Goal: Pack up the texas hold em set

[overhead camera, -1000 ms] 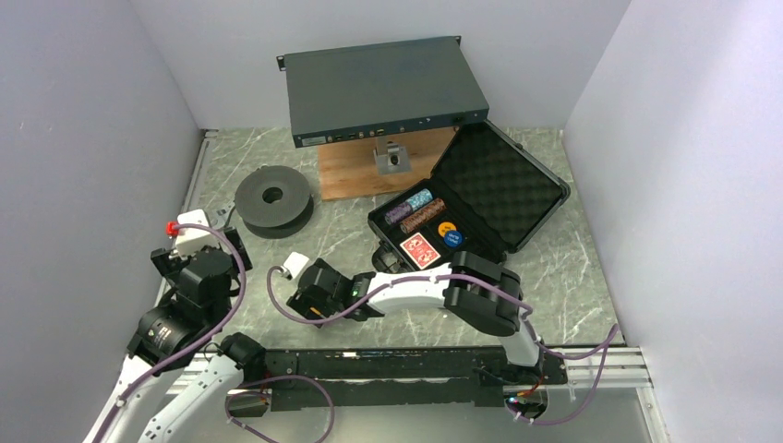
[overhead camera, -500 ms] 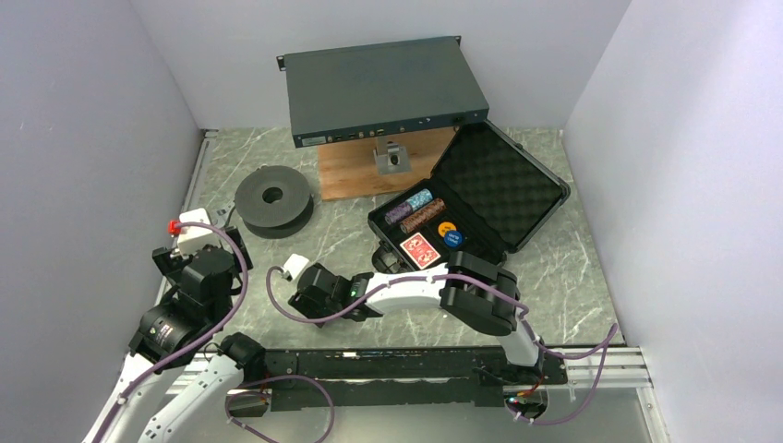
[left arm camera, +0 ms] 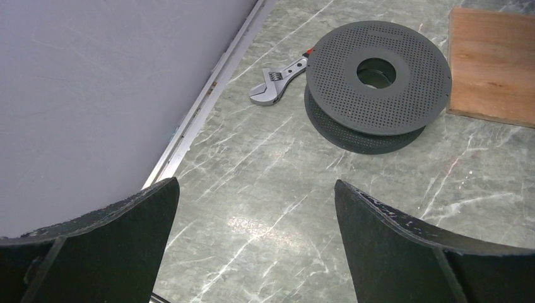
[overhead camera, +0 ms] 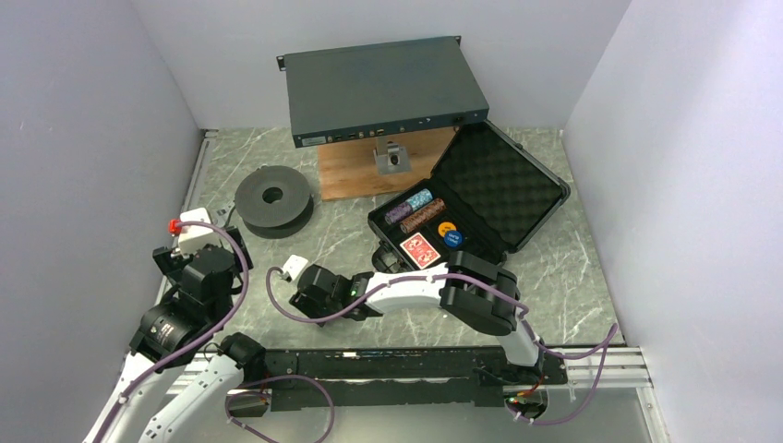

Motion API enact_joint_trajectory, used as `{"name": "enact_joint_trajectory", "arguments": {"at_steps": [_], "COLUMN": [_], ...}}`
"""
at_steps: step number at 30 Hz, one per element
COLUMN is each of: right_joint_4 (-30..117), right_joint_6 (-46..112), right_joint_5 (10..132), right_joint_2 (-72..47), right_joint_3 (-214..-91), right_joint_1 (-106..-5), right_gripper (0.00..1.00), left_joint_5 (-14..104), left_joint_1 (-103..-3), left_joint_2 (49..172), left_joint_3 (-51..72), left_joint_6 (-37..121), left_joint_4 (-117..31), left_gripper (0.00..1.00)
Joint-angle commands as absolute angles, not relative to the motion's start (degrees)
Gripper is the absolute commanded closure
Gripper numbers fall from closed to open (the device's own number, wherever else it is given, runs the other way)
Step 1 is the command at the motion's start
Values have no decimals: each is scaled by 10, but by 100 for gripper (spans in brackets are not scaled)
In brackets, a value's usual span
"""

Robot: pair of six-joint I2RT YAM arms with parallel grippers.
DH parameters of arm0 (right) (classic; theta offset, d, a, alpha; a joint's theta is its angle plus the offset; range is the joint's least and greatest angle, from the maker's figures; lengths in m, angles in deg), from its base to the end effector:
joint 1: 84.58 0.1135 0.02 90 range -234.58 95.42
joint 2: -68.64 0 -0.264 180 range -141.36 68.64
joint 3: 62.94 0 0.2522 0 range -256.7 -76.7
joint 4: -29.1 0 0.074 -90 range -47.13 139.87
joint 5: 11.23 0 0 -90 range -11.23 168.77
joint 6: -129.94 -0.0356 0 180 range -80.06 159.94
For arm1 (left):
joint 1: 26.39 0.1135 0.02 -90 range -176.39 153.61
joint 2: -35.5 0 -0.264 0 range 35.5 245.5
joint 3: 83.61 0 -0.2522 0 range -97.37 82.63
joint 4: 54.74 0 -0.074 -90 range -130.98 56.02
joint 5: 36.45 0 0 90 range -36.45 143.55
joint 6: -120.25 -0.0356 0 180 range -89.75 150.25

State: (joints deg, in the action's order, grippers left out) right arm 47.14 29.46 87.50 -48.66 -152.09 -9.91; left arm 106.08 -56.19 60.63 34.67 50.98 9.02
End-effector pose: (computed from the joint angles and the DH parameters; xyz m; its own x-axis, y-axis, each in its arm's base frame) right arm 0.1213 0.4220 0.1503 -0.3559 -0.6184 -0.7006 -0.8753 0.4832 0.0182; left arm 0.0736 -0.0096 0.3323 -0.2607 -0.0988 -0.9603 -0.4306 0.9022 0.0240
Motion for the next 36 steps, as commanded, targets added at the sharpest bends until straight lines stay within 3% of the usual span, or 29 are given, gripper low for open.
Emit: {"name": "enact_joint_trajectory", "arguments": {"at_steps": [1,14,36], "right_joint_4": [486,504,513], "right_joint_6": [309,332,330], "right_joint_5": [863,887,906], "right_joint_2": [-506,-498,-403], "right_joint_3": [-1533,-1536,-1534], "right_joint_1": [-97,-97,-97], "right_gripper": [46,54,52], "left_joint_5": [1057,1052,1043], "left_joint_1": [-558,-551,-542], "left_joint_2": [616,619,622], "left_joint_3": [348,349,350], "left_joint_6": [508,504,499], "left_joint_4": [66,62,59], "left_gripper": [1,1,1]}}
